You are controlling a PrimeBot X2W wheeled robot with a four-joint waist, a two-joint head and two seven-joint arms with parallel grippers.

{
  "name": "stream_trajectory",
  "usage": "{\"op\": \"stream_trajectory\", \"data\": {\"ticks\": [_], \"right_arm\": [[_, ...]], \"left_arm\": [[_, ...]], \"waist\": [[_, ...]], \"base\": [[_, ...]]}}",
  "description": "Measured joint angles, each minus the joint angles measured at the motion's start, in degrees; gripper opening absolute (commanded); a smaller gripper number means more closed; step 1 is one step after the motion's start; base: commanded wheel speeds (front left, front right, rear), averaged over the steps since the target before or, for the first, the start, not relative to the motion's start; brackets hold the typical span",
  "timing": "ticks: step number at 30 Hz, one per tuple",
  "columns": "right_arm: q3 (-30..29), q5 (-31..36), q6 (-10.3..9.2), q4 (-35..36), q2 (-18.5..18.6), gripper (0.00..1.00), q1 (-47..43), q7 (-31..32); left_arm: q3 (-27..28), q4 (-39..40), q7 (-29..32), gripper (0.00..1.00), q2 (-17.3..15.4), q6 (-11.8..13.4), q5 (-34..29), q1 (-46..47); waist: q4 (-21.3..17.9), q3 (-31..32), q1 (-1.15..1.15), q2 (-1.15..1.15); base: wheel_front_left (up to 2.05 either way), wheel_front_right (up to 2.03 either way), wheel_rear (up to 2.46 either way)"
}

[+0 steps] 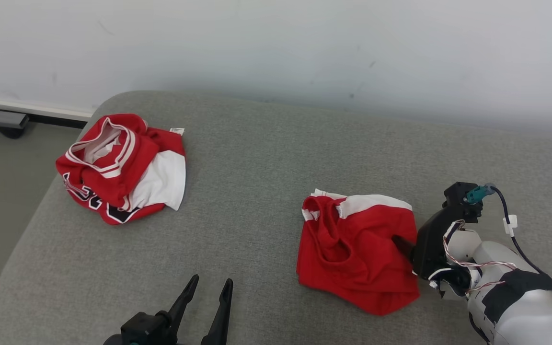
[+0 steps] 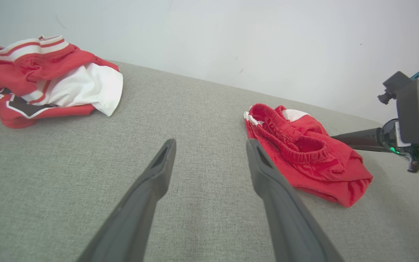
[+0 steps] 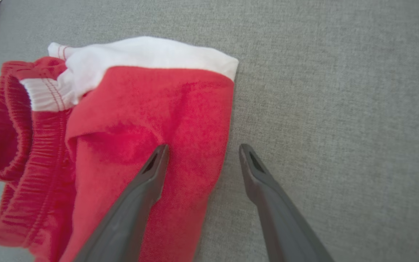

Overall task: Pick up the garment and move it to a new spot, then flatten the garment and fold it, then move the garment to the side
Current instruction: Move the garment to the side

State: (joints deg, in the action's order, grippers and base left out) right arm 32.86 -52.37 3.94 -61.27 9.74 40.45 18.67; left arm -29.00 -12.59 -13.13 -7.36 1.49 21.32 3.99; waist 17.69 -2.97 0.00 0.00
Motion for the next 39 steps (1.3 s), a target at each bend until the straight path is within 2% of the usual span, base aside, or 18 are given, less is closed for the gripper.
{"op": "stream_trajectory", "data": {"ticks": [6,10,11,12,13,14,28,39], "right_arm": [[0.2,-0.1,-0.93,-1.4,-0.3,1.0,0.4,1.7],[1.9,0.3,-0.92,-2.5,-0.3,1.0,1.4,5.1],[2.1,0.4,-0.91,-2.8,-0.3,0.94,1.5,5.8],[2.2,0.4,-0.91,-3.0,-0.3,0.48,1.6,6.4],[2.3,0.4,-0.9,-3.1,-0.3,0.21,1.7,6.8],[2.3,0.5,-0.89,-3.1,-0.3,0.0,1.9,7.1],[2.2,0.4,-0.11,-2.9,-0.9,0.0,2.9,6.4],[3.6,2.9,0.69,-1.9,2.8,0.0,7.2,4.9]], "left_arm": [[0.1,-0.7,0.0,1.0,0.0,0.0,0.0,0.0],[0.1,-1.2,0.0,1.0,0.2,0.0,0.1,0.0],[0.2,-1.3,0.0,1.0,0.2,0.0,0.1,0.0],[0.3,-1.4,0.0,1.0,0.2,0.0,0.1,0.0],[0.3,-1.5,0.0,1.0,0.2,0.0,0.2,0.0],[0.4,-1.5,0.0,1.0,0.3,0.0,0.3,0.0],[1.4,-1.8,-0.3,1.0,0.0,0.1,0.4,-0.1],[1.8,-1.8,-0.5,1.0,-0.1,0.2,0.4,-0.2]], "waist": [[1.8,-0.5,0.0,0.0],[2.6,-0.8,0.0,0.0],[2.7,-0.8,0.0,0.0],[2.8,-0.8,0.0,0.0],[2.8,-0.8,0.0,0.0],[2.8,-0.7,0.0,0.0],[0.7,-0.1,0.0,0.0],[-2.1,0.2,0.0,0.0]], "base": [[0.0,0.0,0.0],[0.0,0.0,0.0],[0.0,0.0,0.0],[0.0,0.0,0.0],[0.0,0.0,0.0],[0.0,0.0,0.0],[0.0,0.0,0.0],[0.0,0.0,0.0]]}}
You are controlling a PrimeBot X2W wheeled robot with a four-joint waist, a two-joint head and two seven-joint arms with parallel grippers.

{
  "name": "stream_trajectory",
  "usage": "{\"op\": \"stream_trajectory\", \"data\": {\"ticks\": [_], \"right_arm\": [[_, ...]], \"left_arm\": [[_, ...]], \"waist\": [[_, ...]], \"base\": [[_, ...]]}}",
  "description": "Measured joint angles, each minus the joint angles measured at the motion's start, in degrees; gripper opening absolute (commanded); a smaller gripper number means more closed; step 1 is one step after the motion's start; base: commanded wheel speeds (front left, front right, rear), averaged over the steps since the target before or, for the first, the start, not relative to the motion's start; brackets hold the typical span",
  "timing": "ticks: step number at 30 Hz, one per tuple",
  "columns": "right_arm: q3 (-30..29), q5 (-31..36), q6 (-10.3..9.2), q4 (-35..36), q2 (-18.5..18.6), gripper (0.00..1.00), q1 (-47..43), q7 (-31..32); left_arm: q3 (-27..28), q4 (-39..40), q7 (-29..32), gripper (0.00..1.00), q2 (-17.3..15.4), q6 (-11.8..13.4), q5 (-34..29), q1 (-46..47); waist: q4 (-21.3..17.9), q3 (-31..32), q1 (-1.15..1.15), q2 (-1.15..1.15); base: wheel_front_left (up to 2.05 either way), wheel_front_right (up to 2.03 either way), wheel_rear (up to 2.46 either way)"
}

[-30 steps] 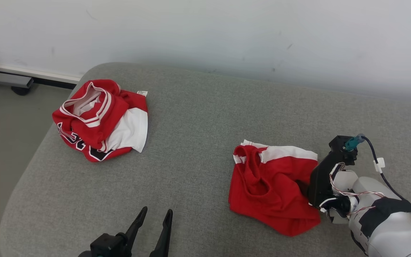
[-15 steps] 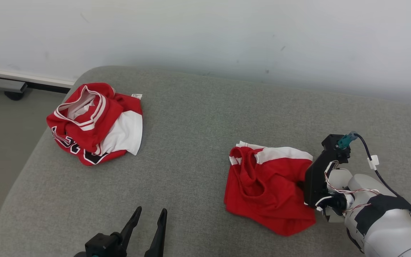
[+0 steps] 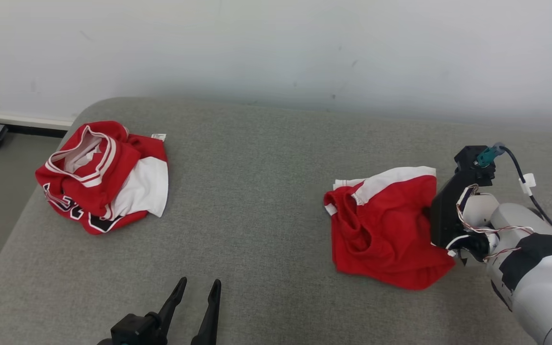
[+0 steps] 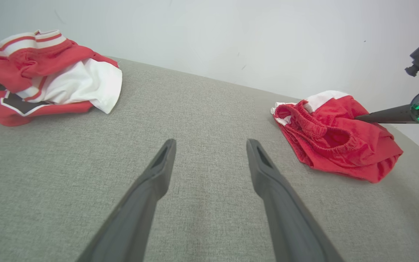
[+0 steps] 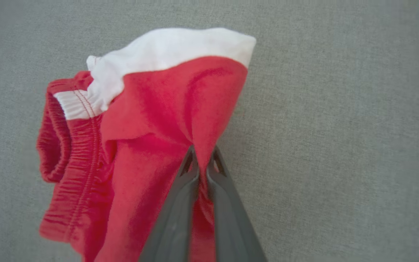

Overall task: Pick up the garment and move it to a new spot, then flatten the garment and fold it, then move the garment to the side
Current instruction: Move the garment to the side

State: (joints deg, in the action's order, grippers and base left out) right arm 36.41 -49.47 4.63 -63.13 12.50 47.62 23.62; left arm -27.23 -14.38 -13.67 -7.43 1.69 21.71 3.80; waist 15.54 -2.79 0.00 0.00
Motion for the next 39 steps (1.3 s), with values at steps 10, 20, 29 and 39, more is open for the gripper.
{"op": "stream_trajectory", "data": {"ticks": [10,20,29,39], "right_arm": [[0.2,0.8,0.49,0.2,4.6,0.0,3.0,0.1],[0.9,1.6,0.92,-1.1,7.0,0.0,4.4,2.5],[1.9,3.5,0.92,-3.1,10.2,0.0,8.7,5.2],[3.9,6.5,0.67,-5.3,15.0,0.0,11.0,6.0]], "left_arm": [[0.0,0.1,-0.1,1.0,-0.1,0.3,0.0,-0.2],[-0.9,0.6,-0.1,1.0,-0.4,-0.2,-0.1,-0.2],[-2.0,1.5,0.0,1.0,-0.8,-0.8,-0.8,0.1],[-3.4,2.2,0.5,1.0,-0.9,-2.3,-2.2,2.6]], "waist": [[-3.5,0.5,0.0,0.0],[-6.9,0.2,0.0,0.0],[-8.8,-1.9,0.0,0.0],[-8.7,-5.0,0.0,0.0]], "base": [[0.0,0.0,0.0],[0.0,0.0,0.0],[0.0,0.0,0.0],[0.0,0.0,0.0]]}}
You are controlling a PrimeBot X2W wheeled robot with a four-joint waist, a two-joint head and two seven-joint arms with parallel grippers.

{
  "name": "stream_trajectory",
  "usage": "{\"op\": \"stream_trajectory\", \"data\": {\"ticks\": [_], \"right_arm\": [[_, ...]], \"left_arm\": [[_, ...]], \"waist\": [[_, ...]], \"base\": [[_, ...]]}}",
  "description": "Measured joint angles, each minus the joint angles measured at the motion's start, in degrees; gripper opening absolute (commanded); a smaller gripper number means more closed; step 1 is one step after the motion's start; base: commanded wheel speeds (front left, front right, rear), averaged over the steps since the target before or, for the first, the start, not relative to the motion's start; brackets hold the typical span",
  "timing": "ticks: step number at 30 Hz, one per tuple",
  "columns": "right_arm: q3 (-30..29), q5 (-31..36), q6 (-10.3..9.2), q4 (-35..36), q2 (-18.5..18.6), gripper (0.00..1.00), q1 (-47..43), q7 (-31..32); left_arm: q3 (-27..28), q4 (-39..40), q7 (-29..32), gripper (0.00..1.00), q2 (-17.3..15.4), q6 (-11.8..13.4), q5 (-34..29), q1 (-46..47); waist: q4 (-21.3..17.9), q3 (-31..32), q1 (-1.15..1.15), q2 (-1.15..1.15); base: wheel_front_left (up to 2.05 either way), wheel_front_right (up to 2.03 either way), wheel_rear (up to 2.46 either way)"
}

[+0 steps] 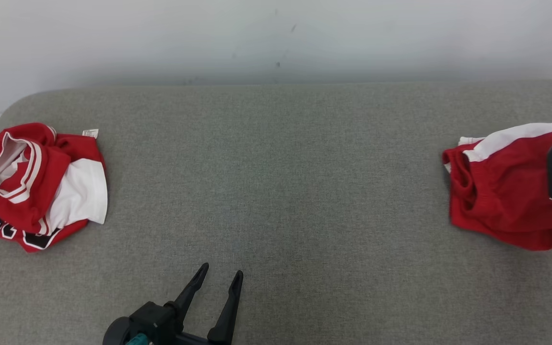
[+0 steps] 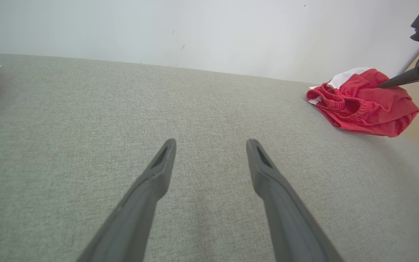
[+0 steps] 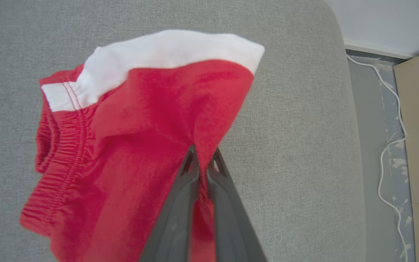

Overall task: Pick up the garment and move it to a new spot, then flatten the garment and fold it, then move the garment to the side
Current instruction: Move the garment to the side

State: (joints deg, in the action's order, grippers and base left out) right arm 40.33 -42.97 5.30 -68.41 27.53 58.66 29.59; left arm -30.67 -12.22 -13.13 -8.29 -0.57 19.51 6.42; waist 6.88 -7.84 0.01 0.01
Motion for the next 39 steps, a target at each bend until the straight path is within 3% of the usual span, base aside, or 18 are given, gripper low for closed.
{"op": "stream_trajectory", "data": {"ticks": [11,24,25,26,27,34,39], "right_arm": [[3.0,3.9,-0.1,-0.9,1.5,0.0,1.9,-0.1],[5.1,5.9,-1.87,-2.4,2.1,0.0,2.0,0.1],[5.3,6.2,-2.1,-2.4,2.1,0.06,2.1,0.1],[5.5,6.5,-2.12,-2.5,2.2,0.49,2.2,0.1],[5.7,6.9,-2.13,-2.6,2.3,1.0,2.4,0.1],[6.1,7.5,-3.27,-3.6,2.6,1.0,3.2,0.3],[5.3,7.1,-2.61,-3.5,2.4,1.0,3.2,-1.4]], "left_arm": [[-0.5,0.1,0.5,1.0,0.0,-0.5,-0.2,0.9],[0.0,-0.4,0.5,1.0,-0.4,-1.0,-0.2,1.5],[0.0,-0.4,0.5,1.0,-0.4,-1.0,-0.2,1.5],[0.0,-0.4,0.5,1.0,-0.4,-1.0,-0.2,1.5],[0.0,-0.5,0.5,1.0,-0.4,-1.0,-0.2,1.6],[0.5,-1.8,0.5,1.0,-0.4,-0.9,-0.1,2.2],[0.7,-2.7,0.4,1.0,-0.2,-0.9,0.1,2.2]], "waist": [[1.7,-2.7,0.0,0.0],[3.2,-4.2,0.0,0.0],[3.3,-4.2,0.0,0.0],[3.3,-4.2,0.0,0.0],[3.4,-4.3,0.0,-0.01],[3.5,-3.5,0.0,-0.01],[3.2,-1.8,-0.01,-0.01]], "base": [[0.0,0.0,0.0],[0.0,0.0,0.0],[0.0,0.0,0.0],[0.0,0.0,0.0],[0.0,0.0,0.0],[0.0,0.0,0.0],[0.0,0.0,0.0]]}}
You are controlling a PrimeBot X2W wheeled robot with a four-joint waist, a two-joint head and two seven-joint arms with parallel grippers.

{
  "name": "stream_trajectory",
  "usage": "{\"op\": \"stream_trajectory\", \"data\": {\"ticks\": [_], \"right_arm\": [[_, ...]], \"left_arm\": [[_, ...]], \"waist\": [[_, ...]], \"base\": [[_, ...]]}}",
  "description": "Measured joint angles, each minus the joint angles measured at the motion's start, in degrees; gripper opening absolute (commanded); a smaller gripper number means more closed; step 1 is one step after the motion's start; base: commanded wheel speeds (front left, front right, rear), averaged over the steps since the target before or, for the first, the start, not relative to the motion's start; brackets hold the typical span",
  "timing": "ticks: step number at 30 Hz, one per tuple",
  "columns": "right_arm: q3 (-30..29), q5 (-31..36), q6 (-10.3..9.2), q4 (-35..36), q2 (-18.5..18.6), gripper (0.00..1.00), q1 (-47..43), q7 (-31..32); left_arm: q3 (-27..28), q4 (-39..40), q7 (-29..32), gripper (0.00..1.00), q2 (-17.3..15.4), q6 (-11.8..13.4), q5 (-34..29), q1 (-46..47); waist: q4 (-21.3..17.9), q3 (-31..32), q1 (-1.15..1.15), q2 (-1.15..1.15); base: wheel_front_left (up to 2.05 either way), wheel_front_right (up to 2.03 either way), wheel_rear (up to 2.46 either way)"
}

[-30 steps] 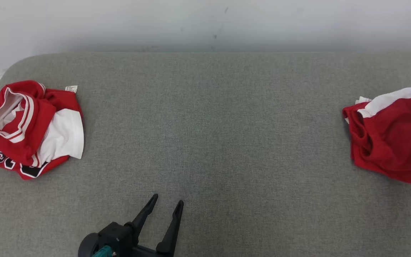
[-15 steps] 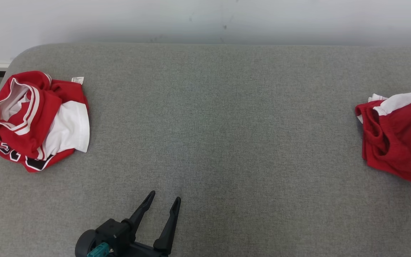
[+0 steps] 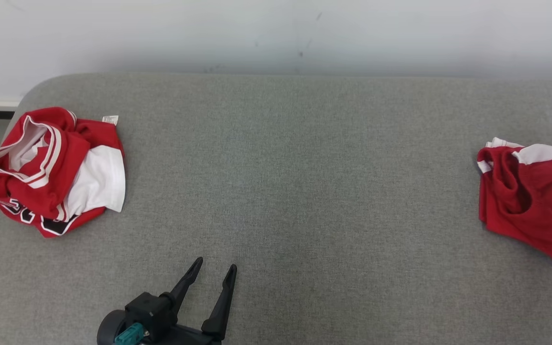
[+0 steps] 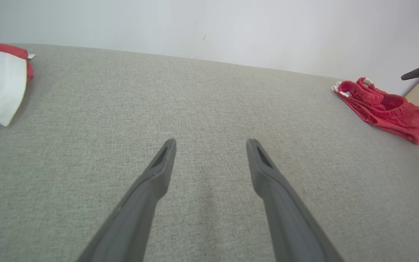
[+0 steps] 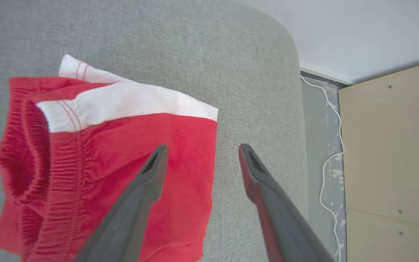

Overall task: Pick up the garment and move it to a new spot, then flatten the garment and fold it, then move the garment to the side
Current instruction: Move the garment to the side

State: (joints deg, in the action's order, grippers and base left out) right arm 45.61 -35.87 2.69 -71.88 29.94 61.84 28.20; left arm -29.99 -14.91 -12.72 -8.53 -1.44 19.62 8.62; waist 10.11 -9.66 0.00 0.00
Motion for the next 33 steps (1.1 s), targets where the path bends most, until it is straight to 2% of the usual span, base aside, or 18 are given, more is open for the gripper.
{"op": "stream_trajectory", "data": {"ticks": [4,17,24,33], "right_arm": [[-2.1,-2.5,1.43,1.7,-0.4,1.0,-0.2,-4.0],[-7.5,-8.6,3.65,8.2,-4.3,1.0,-7.6,-20.2],[-9.3,-11.1,3.94,16.4,-6.0,1.0,-17.1,-31.3],[-10.3,-12.4,3.8,27.0,-7.3,1.0,-29.1,-41.5]], "left_arm": [[0.1,-0.5,0.0,1.0,0.1,0.4,0.1,-0.2],[1.8,-1.6,-0.5,1.0,-0.8,1.5,0.7,-3.9],[3.9,-1.3,-0.8,1.0,-2.3,3.1,2.4,-8.6],[5.7,0.2,-1.0,1.0,-3.5,4.5,2.7,-10.8]], "waist": [[-0.4,1.6,0.0,0.0],[-4.0,6.8,-0.01,0.0],[-6.8,10.3,-0.01,-0.01],[-10.7,12.9,-0.01,0.0]], "base": [[0.0,0.0,0.0],[0.0,0.0,0.0],[0.0,0.0,0.0],[0.0,0.0,0.0]]}}
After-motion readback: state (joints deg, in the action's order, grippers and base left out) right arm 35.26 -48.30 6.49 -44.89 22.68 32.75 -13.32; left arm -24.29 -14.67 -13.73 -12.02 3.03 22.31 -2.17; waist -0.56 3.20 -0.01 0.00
